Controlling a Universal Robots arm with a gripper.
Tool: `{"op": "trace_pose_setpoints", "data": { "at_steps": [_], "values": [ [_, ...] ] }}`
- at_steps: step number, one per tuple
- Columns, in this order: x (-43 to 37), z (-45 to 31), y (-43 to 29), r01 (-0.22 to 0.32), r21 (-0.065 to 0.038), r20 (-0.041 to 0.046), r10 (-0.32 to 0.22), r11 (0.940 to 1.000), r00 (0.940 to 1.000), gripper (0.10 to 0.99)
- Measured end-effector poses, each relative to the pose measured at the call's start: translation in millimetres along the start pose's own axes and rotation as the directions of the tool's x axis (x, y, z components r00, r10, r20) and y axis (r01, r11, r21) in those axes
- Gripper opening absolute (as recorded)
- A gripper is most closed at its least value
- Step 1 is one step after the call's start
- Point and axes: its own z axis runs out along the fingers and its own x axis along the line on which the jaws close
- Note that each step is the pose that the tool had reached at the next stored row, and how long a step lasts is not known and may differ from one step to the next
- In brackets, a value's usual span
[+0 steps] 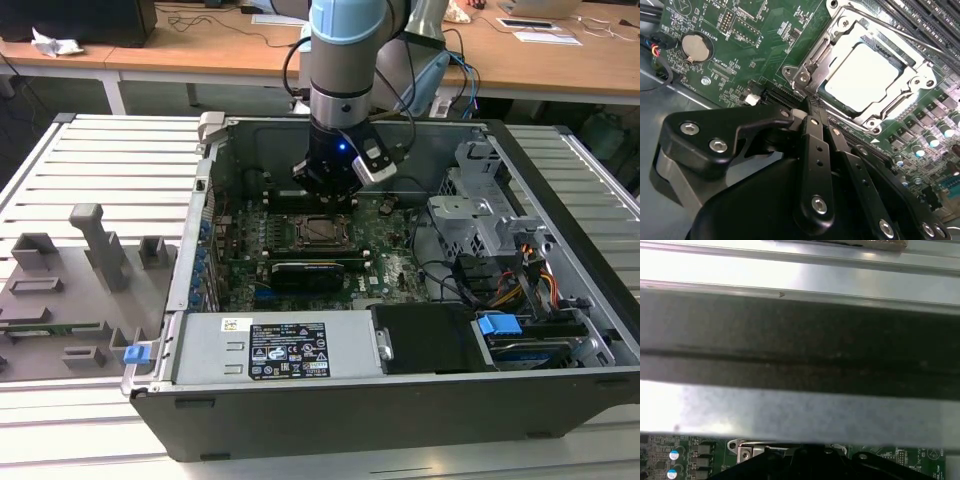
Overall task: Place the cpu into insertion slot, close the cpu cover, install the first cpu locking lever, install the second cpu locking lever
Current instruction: 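Install the first cpu locking lever, then install the second cpu locking lever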
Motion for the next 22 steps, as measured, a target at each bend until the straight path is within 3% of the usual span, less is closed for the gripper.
{"op": "trace_pose_setpoints", "data": {
  "at_steps": [12, 15, 22],
  "values": [
    [0.2, -0.3, -3.3, 0.000, 0.000, 0.0000, 0.000, 1.0000, 1.0000, 0.106],
    [0.6, -0.8, -10.1, 0.000, 0.000, 0.0000, 0.000, 1.0000, 1.0000, 0.106],
    [0.8, -1.5, -12.7, 0.000, 0.000, -0.0002, 0.000, 1.0000, 1.0000, 0.106]
  ]
}}
